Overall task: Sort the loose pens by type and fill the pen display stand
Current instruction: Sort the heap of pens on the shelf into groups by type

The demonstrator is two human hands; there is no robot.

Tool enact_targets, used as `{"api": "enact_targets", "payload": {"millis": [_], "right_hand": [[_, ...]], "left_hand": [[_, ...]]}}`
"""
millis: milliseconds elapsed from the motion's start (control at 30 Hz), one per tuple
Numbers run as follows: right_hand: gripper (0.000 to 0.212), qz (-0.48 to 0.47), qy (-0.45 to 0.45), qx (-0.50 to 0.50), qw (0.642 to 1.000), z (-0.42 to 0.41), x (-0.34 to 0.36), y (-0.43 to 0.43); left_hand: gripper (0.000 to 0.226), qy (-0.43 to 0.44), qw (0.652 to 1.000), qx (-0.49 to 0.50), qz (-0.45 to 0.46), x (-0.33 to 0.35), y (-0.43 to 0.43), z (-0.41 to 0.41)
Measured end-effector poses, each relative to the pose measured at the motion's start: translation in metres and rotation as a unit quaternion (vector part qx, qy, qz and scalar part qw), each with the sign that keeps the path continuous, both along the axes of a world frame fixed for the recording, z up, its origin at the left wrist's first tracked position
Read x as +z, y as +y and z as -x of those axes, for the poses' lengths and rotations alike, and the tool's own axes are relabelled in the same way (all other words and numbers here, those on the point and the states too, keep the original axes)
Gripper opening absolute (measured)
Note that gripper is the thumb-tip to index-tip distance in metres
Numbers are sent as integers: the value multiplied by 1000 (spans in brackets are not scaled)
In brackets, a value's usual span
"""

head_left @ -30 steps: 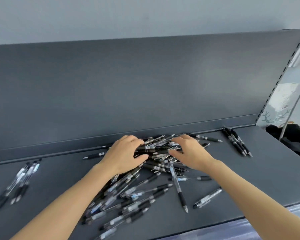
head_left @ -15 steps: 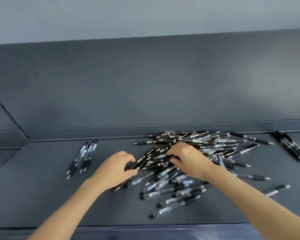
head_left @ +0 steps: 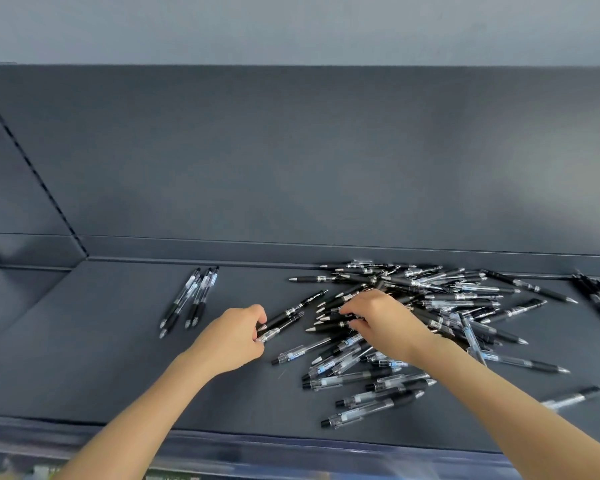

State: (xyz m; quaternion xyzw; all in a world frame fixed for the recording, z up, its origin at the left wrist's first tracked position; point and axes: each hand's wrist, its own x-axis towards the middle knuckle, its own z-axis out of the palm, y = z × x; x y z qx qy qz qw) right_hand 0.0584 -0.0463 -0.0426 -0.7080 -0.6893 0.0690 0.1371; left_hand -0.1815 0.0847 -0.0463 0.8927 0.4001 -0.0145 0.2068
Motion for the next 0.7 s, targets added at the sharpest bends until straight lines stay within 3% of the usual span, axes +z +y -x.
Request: {"api": "enact_targets", "payload": {"millis": [100,200,500,700], "right_hand": [[31,-11,1,-9,1000,0,-3,-2],[31,-24,6,-31,999,-2,-3,-4],[35,-17,16,-79,997,-20,1,-16],[40,-46,38,-121,991,-27,-2,-26]], "left_hand": [[28,-33,999,6,16,6,-1,-2],[26,-55,998,-5,-27,7,2,-15],[13,20,994,-9,-110,-8,10,-53],[14,16,993,7,-114,-14,7,-53]]}}
